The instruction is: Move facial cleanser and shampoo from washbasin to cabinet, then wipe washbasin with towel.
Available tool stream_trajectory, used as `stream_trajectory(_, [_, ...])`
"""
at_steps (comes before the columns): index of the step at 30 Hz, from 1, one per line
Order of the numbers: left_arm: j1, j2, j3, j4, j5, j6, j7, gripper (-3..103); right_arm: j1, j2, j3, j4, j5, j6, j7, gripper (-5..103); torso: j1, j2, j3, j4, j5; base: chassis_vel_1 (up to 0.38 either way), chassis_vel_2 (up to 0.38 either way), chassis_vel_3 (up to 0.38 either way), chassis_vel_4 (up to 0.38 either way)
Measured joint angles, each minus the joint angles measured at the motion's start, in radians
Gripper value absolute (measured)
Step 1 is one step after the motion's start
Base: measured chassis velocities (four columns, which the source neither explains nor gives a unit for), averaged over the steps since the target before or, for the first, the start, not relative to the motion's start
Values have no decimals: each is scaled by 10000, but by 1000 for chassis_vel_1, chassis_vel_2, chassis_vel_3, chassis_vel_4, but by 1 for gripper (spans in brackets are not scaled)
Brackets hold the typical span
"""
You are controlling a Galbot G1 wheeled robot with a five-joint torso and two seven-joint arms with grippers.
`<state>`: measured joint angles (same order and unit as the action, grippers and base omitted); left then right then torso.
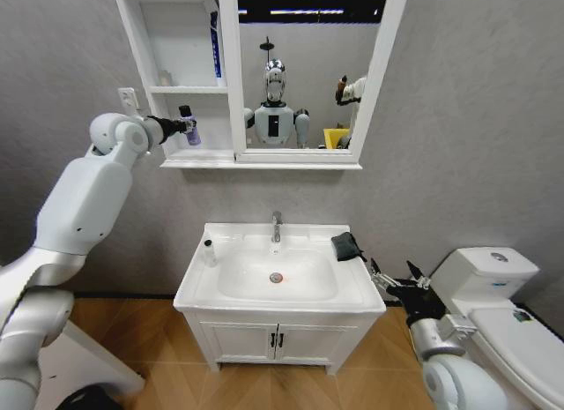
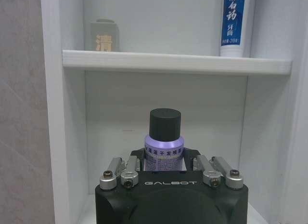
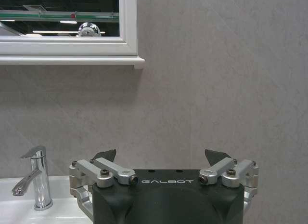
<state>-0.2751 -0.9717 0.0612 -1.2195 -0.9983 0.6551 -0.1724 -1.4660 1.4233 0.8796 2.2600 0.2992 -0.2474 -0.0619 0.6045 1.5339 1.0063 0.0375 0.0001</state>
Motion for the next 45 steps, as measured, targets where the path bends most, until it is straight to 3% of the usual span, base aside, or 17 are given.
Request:
stream_trajectory(8, [-173,-880,-50,1630,1217,-571,304,42,-14,-20,89,-81,51,144,0,100,0,0,0,-4,-1,0,0,0,0])
stream_trajectory(14, [-361,-1195,-122,2385,1760,-1006,401,42,-40,-34,153,-140,51,214,-8,100,-1,0,-1,-2,-1,0,0,0,0])
stream_trajectory(18, [-418,-1275,-133,2486,1815,-998,396,40,-41,-33,160,-145,48,217,-9,100,-1,0,-1,-3,0,0,0,0,0])
stream_trajectory(26, [-424,-1288,-164,2436,1826,-871,361,73,-102,-19,199,-170,47,273,6,100,-1,0,-1,-3,-1,0,0,0,0])
stream_trajectory(29, [-413,-1267,-178,2398,1821,-871,330,78,-122,-9,198,-173,46,287,6,100,-2,1,-1,-4,-1,0,0,0,0])
stream_trajectory(31, [-239,-1074,-285,1858,1620,-795,153,94,-146,8,186,-190,24,320,5,100,-1,1,-1,-5,-1,0,0,0,0])
stream_trajectory(33, [-81,-901,-363,1441,1415,-675,4,97,-146,6,185,-193,23,322,5,100,-1,1,-2,-6,0,0,0,0,0])
stream_trajectory(34, [-81,-901,-363,1441,1415,-675,4,97,-146,6,185,-193,23,322,5,100,-1,1,-2,-6,0,0,0,0,0])
stream_trajectory(37, [800,-44,-735,-669,826,-340,-581,100,-81,-27,160,-237,17,325,5,100,-1,1,-2,-3,-3,0,0,0,0])
stream_trajectory(39, [991,101,-866,-1100,775,-292,-658,100,-61,-27,151,-254,12,325,9,100,-2,1,-2,-1,-2,0,0,0,0])
stream_trajectory(41, [2048,786,-1351,-3063,70,-128,-1407,100,1,-18,75,-303,-27,316,8,100,-3,2,-3,-1,0,0,0,0,0])
stream_trajectory(42, [2048,786,-1351,-3063,70,-128,-1407,100,1,-18,75,-303,-27,316,8,100,-3,2,-3,-1,0,0,0,0,0])
stream_trajectory(45, [3989,1847,-1927,-5430,-679,-8,-2279,100,17,-3,27,-308,-110,273,44,100,-3,2,-3,2,-6,0,0,0,0])
